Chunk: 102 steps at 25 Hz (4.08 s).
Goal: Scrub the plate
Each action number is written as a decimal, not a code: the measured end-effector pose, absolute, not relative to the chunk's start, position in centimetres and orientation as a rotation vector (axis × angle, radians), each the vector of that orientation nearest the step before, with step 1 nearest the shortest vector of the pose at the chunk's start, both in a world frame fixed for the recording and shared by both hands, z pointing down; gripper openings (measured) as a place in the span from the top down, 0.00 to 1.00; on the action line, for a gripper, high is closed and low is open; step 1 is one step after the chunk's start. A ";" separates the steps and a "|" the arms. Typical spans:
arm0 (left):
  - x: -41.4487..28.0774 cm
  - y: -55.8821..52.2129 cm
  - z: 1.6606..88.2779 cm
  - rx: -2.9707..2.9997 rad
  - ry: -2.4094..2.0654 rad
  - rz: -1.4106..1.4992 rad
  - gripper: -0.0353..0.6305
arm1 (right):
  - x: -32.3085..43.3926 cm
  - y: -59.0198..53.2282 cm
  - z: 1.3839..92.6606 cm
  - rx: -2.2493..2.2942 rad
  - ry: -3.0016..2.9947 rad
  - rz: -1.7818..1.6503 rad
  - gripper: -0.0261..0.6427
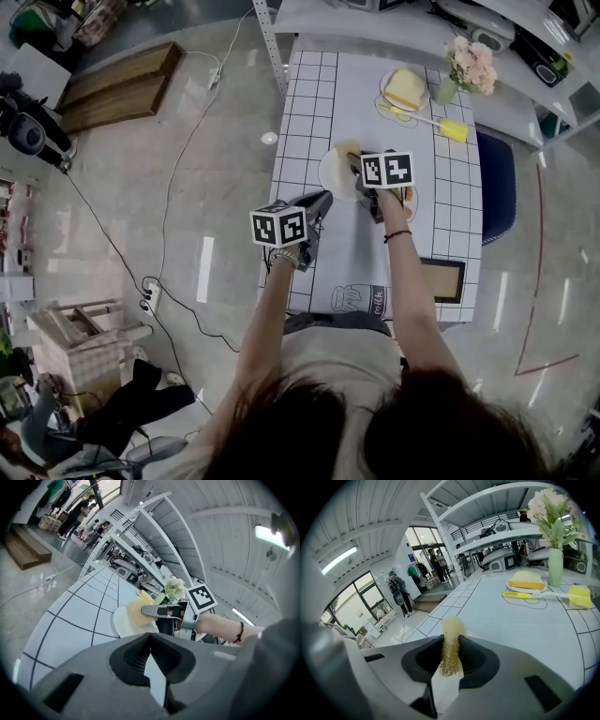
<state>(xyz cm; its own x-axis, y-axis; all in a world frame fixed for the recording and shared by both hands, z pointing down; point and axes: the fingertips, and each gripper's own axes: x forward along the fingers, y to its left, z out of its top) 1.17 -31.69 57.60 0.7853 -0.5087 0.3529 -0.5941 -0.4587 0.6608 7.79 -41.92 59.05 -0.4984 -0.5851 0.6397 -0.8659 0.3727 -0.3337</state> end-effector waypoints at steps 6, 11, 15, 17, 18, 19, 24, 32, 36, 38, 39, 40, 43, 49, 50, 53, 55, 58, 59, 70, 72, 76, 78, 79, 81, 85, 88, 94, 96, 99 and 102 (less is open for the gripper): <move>1.3 -31.6 57.6 2.145 -0.811 0.134 0.93 | 8.5 -42.0 59.0 1.280 -2.200 0.909 0.85; 1.5 -31.5 57.7 2.150 -0.802 0.138 0.93 | 9.3 -41.8 59.0 1.296 -2.181 0.904 0.85; 1.7 -31.4 58.0 2.147 -0.797 0.147 0.93 | 10.0 -41.8 58.8 1.306 -2.173 0.899 0.85; 1.8 -31.3 58.0 2.146 -0.792 0.150 0.93 | 10.2 -41.7 58.8 1.306 -2.168 0.894 0.85; 1.8 -31.3 58.0 2.145 -0.787 0.148 0.93 | 10.3 -41.7 58.7 1.307 -2.166 0.894 0.85; 1.9 -31.3 58.0 2.143 -0.781 0.145 0.93 | 10.4 -41.6 58.7 1.308 -2.163 0.893 0.85; 2.0 -31.1 58.0 2.141 -0.776 0.147 0.93 | 10.8 -41.3 58.7 1.295 -2.150 0.869 0.85; 2.0 -30.9 58.2 2.139 -0.778 0.153 0.93 | 11.2 -40.8 58.7 1.249 -2.139 0.821 0.85; 2.2 -30.7 58.2 2.138 -0.772 0.152 0.93 | 11.3 -40.4 58.8 1.218 -2.129 0.796 0.85; 2.2 -30.8 58.1 2.142 -0.767 0.146 0.93 | 11.3 -40.3 58.7 1.211 -2.123 0.790 0.85; 2.1 -30.8 58.0 2.144 -0.769 0.144 0.93 | 11.2 -40.2 58.7 1.203 -2.121 0.786 0.85; 1.9 -30.8 57.9 2.143 -0.772 0.141 0.93 | 11.0 -40.1 58.8 1.192 -2.118 0.780 0.85; 1.9 -30.5 57.9 2.138 -0.776 0.136 0.93 | 11.1 -39.6 58.9 1.166 -2.106 0.769 0.85; 1.6 -30.4 58.1 2.139 -0.785 0.147 0.93 | 11.4 -38.9 58.7 1.126 -2.098 0.753 0.85; 1.6 -30.4 58.1 2.138 -0.787 0.150 0.93 | 11.4 -38.8 58.7 1.120 -2.098 0.754 0.85; 1.6 -30.2 58.1 2.137 -0.786 0.147 0.93 | 11.4 -38.4 58.7 1.102 -2.096 0.763 0.85; 1.9 -30.1 58.1 2.138 -0.778 0.145 0.93 | 11.5 -38.0 58.8 1.097 -2.094 0.776 0.85; 2.2 -29.8 58.0 2.139 -0.772 0.146 0.93 | 11.7 -37.5 58.8 1.093 -2.094 0.788 0.85; 2.2 -29.8 58.1 2.138 -0.771 0.143 0.93 | 11.6 -37.5 58.8 1.090 -2.095 0.788 0.85; 1.9 -28.9 58.7 2.126 -0.783 0.152 0.93 | 11.1 -36.2 58.9 1.041 -2.090 0.789 0.85; 2.1 -28.7 58.5 2.123 -0.773 0.143 0.93 | 10.9 -35.9 58.9 1.028 -2.088 0.790 0.85; 2.0 -28.4 58.3 2.124 -0.768 0.137 0.93 | 10.5 -35.5 58.9 1.007 -2.087 0.790 0.85; 2.0 -28.4 58.3 2.125 -0.770 0.133 0.93 | 10.4 -35.3 58.9 0.996 -2.087 0.788 0.85; 2.0 -28.3 58.3 2.126 -0.770 0.132 0.93 | 10.3 -35.2 58.9 0.991 -2.087 0.787 0.85; 2.0 -28.2 58.2 2.125 -0.771 0.131 0.93 | 10.1 -34.9 58.9 0.980 -2.088 0.787 0.85; 1.9 -28.0 58.3 2.120 -0.772 0.127 0.93 | 9.4 -34.5 58.9 0.955 -2.093 0.781 0.85; 1.8 -27.9 58.4 2.115 -0.774 0.123 0.93 | 9.1 -34.3 59.0 0.936 -2.092 0.777 0.85; 1.4 -27.8 58.5 2.107 -0.783 0.112 0.93 | 8.0 -33.9 59.1 0.895 -2.090 0.748 0.85; 1.3 -27.8 58.5 2.107 -0.785 0.112 0.93 | 7.5 -33.7 59.1 0.879 -2.096 0.752 0.85; 1.1 -27.8 58.3 2.110 -0.789 0.107 0.93 | 6.7 -33.5 59.2 0.856 -2.105 0.751 0.85; 0.8 -28.0 58.1 2.111 -0.794 0.096 0.93 | 5.9 -33.5 59.2 0.837 -2.115 0.748 0.85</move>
